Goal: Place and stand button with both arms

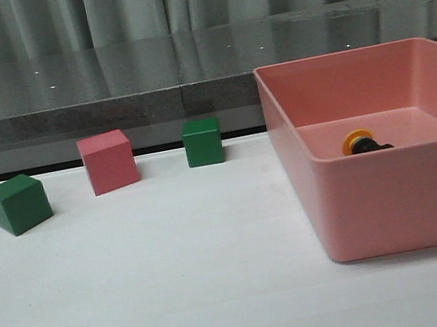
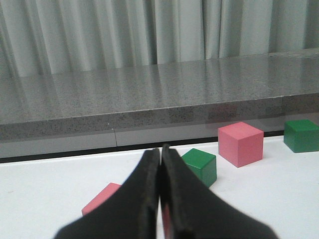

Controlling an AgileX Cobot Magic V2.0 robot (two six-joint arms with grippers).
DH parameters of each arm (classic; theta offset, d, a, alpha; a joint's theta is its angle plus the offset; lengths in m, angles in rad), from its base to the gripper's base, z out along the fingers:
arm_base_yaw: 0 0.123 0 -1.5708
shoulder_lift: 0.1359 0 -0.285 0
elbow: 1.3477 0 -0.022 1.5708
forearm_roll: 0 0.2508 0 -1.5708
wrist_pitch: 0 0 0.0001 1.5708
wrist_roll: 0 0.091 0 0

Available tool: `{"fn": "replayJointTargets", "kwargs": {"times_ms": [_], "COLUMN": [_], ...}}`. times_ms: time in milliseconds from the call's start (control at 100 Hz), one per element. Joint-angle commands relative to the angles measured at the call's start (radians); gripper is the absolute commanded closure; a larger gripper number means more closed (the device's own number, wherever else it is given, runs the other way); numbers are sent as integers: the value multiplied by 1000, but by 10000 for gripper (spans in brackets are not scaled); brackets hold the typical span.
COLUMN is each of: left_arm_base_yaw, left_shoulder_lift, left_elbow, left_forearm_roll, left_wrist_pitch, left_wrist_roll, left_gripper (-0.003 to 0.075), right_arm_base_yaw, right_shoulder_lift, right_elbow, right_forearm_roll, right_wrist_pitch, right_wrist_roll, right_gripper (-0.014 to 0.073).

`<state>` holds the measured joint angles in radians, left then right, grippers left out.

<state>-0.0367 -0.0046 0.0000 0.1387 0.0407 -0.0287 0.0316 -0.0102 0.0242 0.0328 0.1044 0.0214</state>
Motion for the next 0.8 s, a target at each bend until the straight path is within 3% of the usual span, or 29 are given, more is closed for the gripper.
{"fn": "replayJointTargets", "kwargs": {"times_ms": [0,520,700,790], "left_arm_base_yaw": [-1,-1,-1,-1], "left_shoulder_lift": [-31,-31,-31,-31], "left_elbow": [45,45,45,45], "left_forearm_roll": [-11,-11,-11,-11], "left_wrist_pitch": [-78,-78,-78,-78], "left_wrist_roll": [-7,-7,-7,-7], "left_gripper": [740,740,740,740], "right_arm_base_yaw": [-7,-7,-5,-5], "right_shoulder_lift": [-21,-21,-21,-11], "right_elbow": [-12,-12,-22,-92], "right_forearm_roll": [-11,-11,3,3], "right_wrist_pitch": [-71,-78,-297,-261], "right_wrist_roll": [2,2,22,26], "right_gripper": [670,670,670,670]}}
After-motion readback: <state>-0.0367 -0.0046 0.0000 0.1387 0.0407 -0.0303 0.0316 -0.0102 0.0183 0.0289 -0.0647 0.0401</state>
